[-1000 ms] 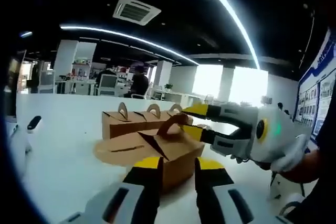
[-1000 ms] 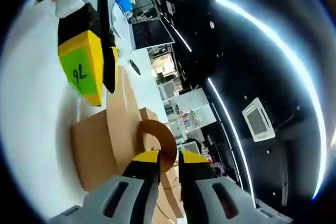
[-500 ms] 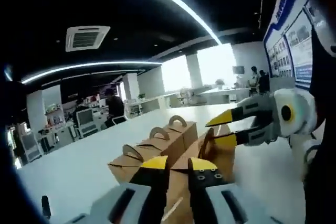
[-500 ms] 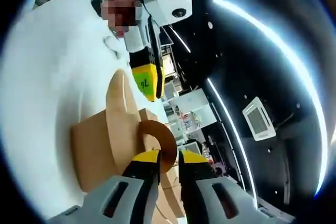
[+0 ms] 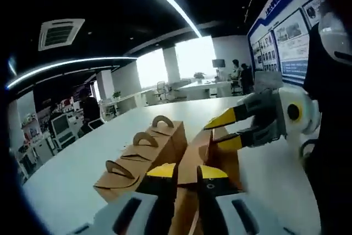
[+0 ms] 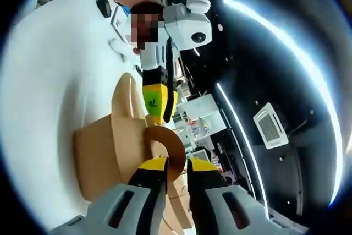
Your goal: Pick up one paper box from the group, open the paper box, and remove the item inside
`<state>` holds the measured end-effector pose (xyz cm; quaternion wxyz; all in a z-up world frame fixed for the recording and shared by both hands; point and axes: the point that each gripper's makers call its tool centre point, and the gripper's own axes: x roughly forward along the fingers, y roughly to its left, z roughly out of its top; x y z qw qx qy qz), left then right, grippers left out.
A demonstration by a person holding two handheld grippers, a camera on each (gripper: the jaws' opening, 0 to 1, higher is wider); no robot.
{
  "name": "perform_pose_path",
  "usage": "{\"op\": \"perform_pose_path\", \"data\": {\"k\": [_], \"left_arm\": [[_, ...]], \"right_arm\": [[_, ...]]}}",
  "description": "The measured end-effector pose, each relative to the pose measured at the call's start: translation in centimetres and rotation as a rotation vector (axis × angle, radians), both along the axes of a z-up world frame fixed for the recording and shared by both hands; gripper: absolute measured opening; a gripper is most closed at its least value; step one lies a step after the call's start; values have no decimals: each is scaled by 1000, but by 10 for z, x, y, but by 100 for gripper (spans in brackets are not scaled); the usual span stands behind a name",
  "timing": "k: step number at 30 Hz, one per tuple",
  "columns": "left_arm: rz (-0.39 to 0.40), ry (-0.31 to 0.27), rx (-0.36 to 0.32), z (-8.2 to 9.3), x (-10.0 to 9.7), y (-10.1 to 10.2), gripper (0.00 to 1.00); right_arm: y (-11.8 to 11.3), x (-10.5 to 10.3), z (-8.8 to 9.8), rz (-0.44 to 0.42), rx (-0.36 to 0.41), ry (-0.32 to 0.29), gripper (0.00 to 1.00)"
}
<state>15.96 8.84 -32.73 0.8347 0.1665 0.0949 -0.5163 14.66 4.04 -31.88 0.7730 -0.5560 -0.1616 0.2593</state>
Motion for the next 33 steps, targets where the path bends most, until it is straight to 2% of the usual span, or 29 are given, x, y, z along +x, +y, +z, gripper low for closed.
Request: {"op": "perform_pose_path", "data": {"k": [8, 13, 33], "left_arm": [[-49, 30, 44, -6, -4, -1, 17], [-42, 28, 52, -8, -2, 0, 17], [-92, 1, -18, 11, -13, -11, 19]], "right_arm": [[0, 0, 1, 2, 6, 2, 14], [1, 0, 1, 5, 8, 1, 15], [1, -1, 13, 3, 15, -21, 17]]}}
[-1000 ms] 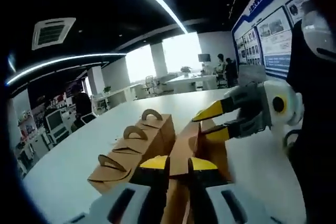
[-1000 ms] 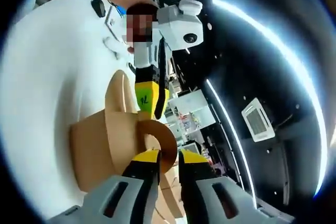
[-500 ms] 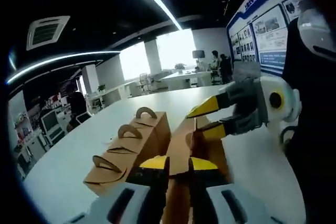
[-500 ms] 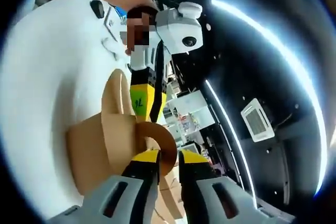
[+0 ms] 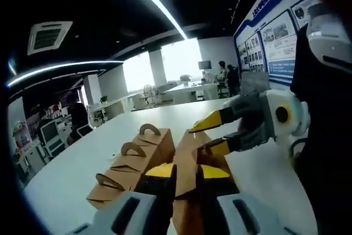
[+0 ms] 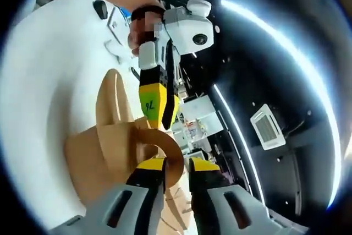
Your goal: Pick up one paper box from the group, open the paper box, and remove the item inside
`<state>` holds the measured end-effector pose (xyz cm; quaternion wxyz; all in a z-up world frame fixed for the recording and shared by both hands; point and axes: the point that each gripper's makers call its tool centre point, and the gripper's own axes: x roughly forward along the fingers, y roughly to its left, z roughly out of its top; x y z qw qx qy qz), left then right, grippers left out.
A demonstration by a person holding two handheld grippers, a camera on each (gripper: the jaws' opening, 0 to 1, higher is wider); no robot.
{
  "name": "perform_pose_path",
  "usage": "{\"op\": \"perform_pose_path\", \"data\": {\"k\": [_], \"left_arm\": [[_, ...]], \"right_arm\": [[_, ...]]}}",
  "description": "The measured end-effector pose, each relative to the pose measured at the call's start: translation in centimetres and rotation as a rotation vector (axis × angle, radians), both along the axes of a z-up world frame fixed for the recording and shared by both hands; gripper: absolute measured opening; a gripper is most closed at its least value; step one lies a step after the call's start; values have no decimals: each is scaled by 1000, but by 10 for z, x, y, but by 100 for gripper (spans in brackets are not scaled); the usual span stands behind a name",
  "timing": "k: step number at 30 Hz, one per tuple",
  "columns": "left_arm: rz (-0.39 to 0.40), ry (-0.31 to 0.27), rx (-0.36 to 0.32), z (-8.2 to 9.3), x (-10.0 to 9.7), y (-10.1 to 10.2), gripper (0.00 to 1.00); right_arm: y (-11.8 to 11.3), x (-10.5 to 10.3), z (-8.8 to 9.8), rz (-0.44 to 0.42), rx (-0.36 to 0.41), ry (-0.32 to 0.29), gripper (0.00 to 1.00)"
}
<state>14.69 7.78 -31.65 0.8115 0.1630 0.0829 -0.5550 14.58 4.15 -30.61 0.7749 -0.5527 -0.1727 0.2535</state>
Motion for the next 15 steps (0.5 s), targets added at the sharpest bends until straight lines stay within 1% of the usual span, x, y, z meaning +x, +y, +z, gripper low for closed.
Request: {"op": "perform_pose_path", "data": {"k": [2, 6, 11, 14, 15], "left_arm": [[-4, 2, -6, 1, -1, -2, 19], [6, -4, 12, -3, 1, -4, 19], [13, 1, 9, -3, 0, -8, 19], [44, 3, 6, -3, 4, -9, 16], [58, 14, -13, -2, 5, -10, 12]], "right_arm": [[0, 0, 1, 1, -3, -4, 17], [1, -1, 3, 3, -1, -9, 17], [1, 0, 2, 1, -5, -6, 17], [0, 0, 1, 0, -7, -6, 17], [0, 1, 1, -1, -8, -6, 17]]}}
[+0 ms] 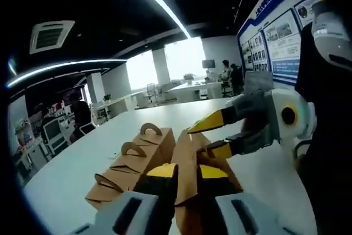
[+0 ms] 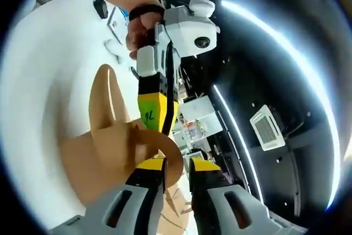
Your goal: Pick up one paper box from the group, open the paper box, and remove the item inside
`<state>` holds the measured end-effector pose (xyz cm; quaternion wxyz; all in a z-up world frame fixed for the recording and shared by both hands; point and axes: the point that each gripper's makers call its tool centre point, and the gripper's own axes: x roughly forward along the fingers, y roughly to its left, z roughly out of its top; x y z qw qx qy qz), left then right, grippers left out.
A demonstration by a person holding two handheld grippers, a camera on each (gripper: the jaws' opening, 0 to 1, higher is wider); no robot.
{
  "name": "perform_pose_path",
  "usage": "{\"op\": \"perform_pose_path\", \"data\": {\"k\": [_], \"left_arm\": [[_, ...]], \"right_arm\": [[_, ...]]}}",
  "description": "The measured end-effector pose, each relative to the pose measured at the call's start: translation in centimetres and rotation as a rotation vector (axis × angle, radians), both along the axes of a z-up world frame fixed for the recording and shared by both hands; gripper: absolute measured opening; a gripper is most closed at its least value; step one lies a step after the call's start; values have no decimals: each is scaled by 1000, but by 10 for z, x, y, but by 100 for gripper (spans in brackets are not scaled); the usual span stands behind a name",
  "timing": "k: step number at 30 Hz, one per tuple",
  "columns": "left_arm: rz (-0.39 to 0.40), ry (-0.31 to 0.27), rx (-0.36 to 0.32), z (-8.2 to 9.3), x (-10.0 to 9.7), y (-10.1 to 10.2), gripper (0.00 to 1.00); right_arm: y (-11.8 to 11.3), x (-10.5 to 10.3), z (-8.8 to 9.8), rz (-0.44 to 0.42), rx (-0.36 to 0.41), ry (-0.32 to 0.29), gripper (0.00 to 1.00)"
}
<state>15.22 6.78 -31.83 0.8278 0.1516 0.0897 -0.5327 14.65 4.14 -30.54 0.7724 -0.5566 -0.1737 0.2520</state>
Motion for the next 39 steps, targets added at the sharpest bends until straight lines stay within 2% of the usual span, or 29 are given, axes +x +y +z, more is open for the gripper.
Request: {"op": "perform_pose_path", "data": {"k": [1, 2, 10, 13, 17, 21, 24, 27, 39], "left_arm": [[2, 4, -10, 1, 0, 0, 6], [12, 13, -21, 2, 1, 0, 5], [21, 39, -33, -3, 2, 0, 4], [7, 82, -51, -6, -3, -3, 4], [37, 146, -86, -10, 1, -3, 10], [31, 200, -119, -11, 1, -4, 14], [31, 214, -115, -15, 2, -7, 13], [27, 238, -117, -18, 1, -9, 5], [38, 255, -110, -23, 1, -9, 4]], "right_arm": [[0, 0, 0, 0, 0, 0, 17], [0, 0, 0, 3, 2, 3, 16], [2, -1, -3, 12, -7, 5, 16], [2, -1, -4, 11, -8, 5, 16], [1, -1, -4, 9, -8, 7, 16], [1, -1, -5, 10, -12, 8, 15], [1, -1, -6, 10, -12, 9, 15], [2, 0, -9, 8, -19, 19, 14], [1, 2, -12, 9, -27, 28, 13]]}}
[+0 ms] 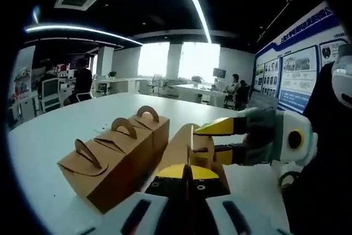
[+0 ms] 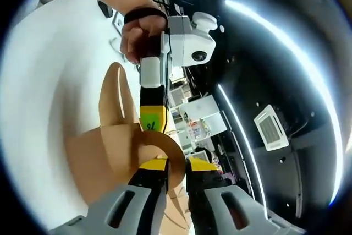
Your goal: Pick up one paper box from the group, open the paper box, and remove the item inside
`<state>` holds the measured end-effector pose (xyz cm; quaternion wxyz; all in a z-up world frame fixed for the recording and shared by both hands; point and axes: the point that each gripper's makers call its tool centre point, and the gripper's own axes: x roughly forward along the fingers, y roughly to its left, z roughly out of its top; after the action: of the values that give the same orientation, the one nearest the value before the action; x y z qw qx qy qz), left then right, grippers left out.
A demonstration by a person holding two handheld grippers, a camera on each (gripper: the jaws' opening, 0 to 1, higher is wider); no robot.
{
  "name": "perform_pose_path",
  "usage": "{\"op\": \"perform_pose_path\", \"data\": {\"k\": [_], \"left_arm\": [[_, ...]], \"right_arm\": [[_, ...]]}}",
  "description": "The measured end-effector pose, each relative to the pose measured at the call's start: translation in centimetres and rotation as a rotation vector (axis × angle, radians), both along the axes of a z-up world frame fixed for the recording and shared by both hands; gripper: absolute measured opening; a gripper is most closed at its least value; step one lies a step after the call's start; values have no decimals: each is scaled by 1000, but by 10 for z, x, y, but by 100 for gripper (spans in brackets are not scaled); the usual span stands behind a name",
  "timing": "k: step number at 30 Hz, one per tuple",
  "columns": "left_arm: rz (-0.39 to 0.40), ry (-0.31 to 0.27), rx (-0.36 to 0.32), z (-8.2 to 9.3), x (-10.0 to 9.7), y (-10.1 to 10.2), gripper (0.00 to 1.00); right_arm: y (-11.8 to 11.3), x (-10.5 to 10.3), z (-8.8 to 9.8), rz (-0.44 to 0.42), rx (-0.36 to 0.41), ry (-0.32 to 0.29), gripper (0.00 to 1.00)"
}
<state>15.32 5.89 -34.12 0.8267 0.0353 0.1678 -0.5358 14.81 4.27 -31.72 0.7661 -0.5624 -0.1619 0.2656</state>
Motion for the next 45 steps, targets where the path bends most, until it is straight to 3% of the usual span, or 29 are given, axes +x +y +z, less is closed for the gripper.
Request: {"op": "perform_pose_path", "data": {"k": [7, 27, 30, 32, 45], "left_arm": [[8, 39, -23, 0, -2, 0, 4], [51, 38, -16, -3, 0, 0, 4], [71, 39, -16, -4, 4, 3, 4], [77, 46, -26, -4, 5, 4, 4], [93, 65, -33, -7, 5, 5, 4]], "right_arm": [[0, -2, 1, 6, -2, 4, 13], [-12, -26, 14, 47, -25, 13, 10], [-11, -36, 10, 78, -64, 8, 6], [-11, -43, 2, 99, -79, 36, 3], [-14, -50, -9, 107, -84, 57, 3]]}}
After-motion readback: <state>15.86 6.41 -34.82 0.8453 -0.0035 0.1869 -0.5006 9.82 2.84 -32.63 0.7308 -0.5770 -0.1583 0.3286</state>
